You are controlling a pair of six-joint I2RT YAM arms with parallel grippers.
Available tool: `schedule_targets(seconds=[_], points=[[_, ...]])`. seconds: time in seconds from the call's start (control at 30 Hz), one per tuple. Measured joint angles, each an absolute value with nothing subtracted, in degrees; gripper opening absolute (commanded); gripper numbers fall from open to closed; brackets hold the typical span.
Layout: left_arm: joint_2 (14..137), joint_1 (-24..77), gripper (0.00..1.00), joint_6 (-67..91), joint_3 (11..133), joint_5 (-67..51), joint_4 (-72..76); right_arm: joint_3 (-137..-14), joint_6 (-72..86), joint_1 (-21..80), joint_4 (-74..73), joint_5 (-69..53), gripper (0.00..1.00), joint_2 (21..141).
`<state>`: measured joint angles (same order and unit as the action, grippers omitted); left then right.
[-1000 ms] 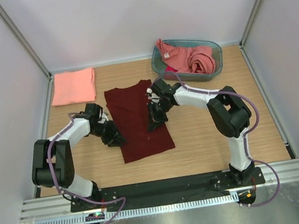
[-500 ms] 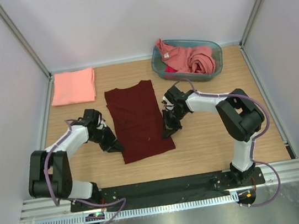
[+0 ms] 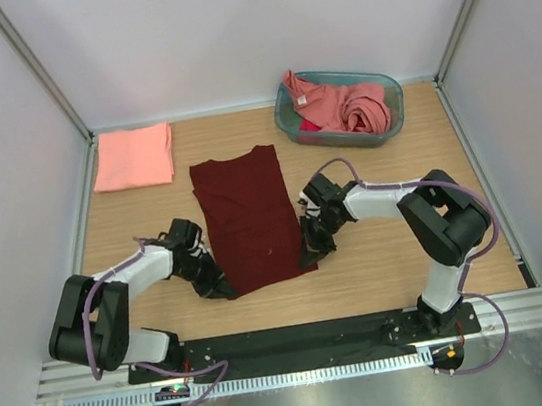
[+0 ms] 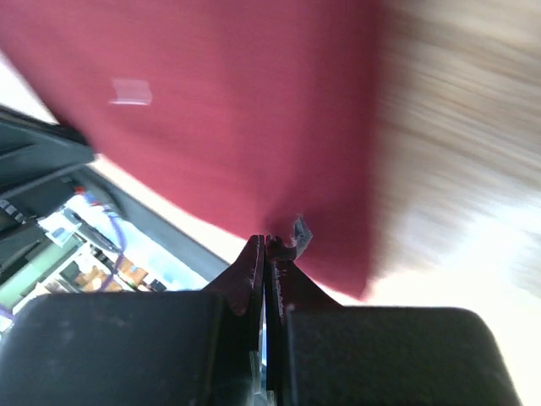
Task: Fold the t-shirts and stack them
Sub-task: Fold the tshirt
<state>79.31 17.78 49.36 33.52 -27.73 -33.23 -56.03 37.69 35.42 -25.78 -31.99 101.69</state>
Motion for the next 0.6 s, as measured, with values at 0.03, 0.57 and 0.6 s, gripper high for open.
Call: schedule_targets(seconds=[0.03,0.57,0.6], points=[[79.75,17.78,0.1,49.76,32.25,-27.14,-33.12,-54.17,37.67,34.89,-25.12,-31.9,0.01,101.6],[76.53,17.61,0.29,47.94,50.19,-21.78,-43.35,-57.34,36.58,30.52,-28.36,-32.23,0.08,96.6],[77.56,17.39,0.31,47.44,52.58,-21.65,-43.13,-59.83,36.47,30.52,-28.29,-32.12,0.08,97.93]])
